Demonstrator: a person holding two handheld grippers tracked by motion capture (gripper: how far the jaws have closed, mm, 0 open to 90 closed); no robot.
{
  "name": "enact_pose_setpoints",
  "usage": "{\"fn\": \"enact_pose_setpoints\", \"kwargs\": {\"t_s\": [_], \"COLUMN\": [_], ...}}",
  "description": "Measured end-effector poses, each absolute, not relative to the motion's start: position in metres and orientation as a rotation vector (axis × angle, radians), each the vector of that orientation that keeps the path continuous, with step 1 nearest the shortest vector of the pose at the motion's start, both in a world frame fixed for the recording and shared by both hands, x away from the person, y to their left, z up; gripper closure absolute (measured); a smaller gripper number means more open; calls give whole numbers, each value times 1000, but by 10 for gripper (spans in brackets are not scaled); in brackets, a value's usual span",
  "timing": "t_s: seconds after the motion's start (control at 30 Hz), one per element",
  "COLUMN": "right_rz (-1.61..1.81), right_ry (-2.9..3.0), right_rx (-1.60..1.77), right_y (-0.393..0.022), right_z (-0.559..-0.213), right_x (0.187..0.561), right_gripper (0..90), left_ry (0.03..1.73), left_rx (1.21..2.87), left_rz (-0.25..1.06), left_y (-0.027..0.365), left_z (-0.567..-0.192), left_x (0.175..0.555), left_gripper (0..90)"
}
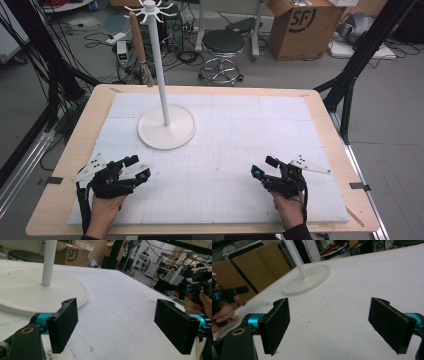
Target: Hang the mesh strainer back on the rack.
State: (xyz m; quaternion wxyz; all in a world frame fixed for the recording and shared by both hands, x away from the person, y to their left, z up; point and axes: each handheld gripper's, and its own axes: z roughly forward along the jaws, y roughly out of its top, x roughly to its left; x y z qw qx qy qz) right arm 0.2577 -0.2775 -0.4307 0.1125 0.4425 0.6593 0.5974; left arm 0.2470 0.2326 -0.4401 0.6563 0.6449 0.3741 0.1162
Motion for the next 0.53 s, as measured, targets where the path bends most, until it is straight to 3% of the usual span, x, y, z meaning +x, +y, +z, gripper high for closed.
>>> {"fn": "enact_pose_setpoints", "kwargs": {"t_s": [0.53], "right_rz": [1732], "right_ry": [1942], "right_rx": [1301], "right_y": [-279], "right_z": [-433], "right_x": [256], "right_gripper": [166], "left_ry": [863], "left_rx": [1493], "left_rz": [262], "left_y": [233], "left_z": [-447], "left_x": [248], "left_gripper": [192]}}
